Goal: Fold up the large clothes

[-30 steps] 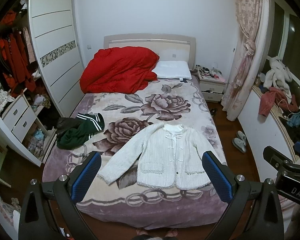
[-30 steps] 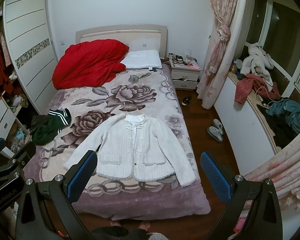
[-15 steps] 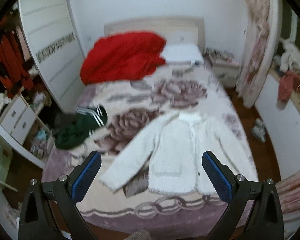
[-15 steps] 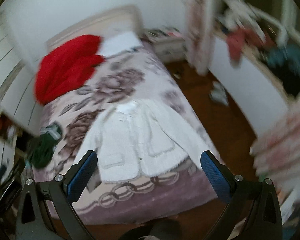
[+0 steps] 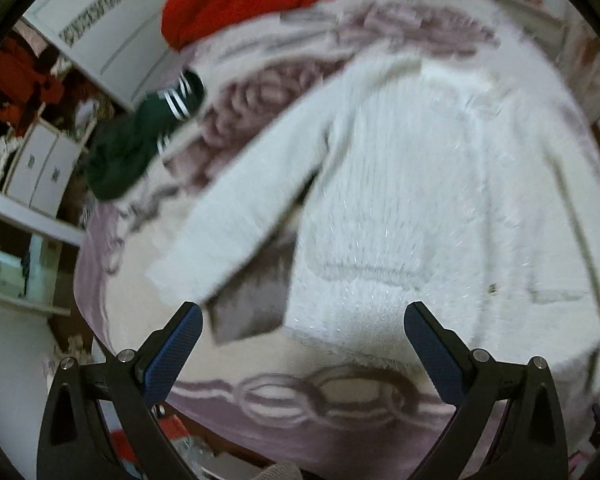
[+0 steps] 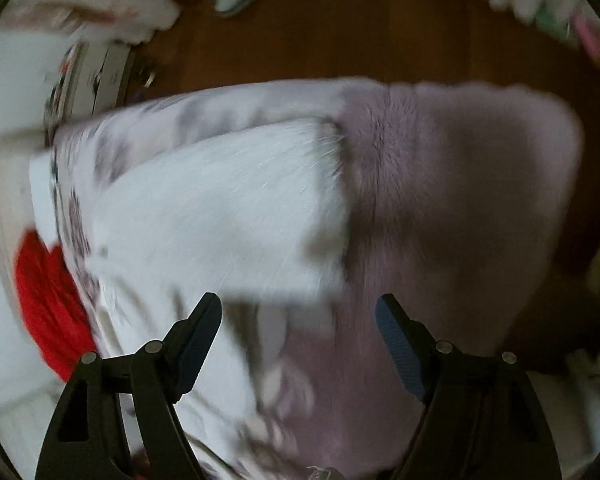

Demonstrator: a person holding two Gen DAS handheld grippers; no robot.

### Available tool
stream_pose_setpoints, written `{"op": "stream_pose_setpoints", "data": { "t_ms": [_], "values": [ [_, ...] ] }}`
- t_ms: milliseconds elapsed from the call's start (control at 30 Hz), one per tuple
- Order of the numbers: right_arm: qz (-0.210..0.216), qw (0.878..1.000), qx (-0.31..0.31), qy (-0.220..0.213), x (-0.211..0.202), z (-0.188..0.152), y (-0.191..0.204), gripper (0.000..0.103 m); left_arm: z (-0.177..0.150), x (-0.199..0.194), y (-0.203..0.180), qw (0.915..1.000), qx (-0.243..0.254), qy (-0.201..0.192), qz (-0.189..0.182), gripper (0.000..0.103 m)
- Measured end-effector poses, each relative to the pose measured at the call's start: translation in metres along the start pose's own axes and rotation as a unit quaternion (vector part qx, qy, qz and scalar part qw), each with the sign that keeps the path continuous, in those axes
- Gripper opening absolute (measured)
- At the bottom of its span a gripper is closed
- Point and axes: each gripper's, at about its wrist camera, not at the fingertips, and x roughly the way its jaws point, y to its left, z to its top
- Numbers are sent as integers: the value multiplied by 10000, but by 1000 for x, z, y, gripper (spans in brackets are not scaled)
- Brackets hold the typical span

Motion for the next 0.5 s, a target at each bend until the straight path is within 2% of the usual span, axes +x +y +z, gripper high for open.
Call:
{"op": "stream_pose_setpoints", "data": {
  "t_ms": [67,133,167,200,233,267,367,433,500],
  "values": [
    [372,9990,250,-20,30,14,-13,81,-1,27,-11,9996,-27,236,144,103],
    [529,9980,337,-58,49,20,-15,83,-2,49,-22,9990,-128,387,193,103],
    [645,9973,299,-157,53,18,-12,76,-1,55,-25,9989,-144,400,200,103],
    [749,9967,215,-238,55,15,-6,62,-1,61,-29,9988,-131,415,214,103],
    [646,9975,161,-236,56,10,3,28,1,67,-33,9989,-98,411,222,103],
    [607,9977,100,-294,54,5,10,14,1,72,-35,9990,-53,374,242,103],
    [630,9954,-196,-690,33,-10,46,11,6,78,-34,9993,-47,254,253,103],
    [733,9908,-648,-935,8,-25,86,11,10,80,-25,9994,-175,172,241,103],
    [734,9819,-1427,-1007,-8,-49,145,11,12,82,-8,9990,-369,106,221,103]
  ]
}}
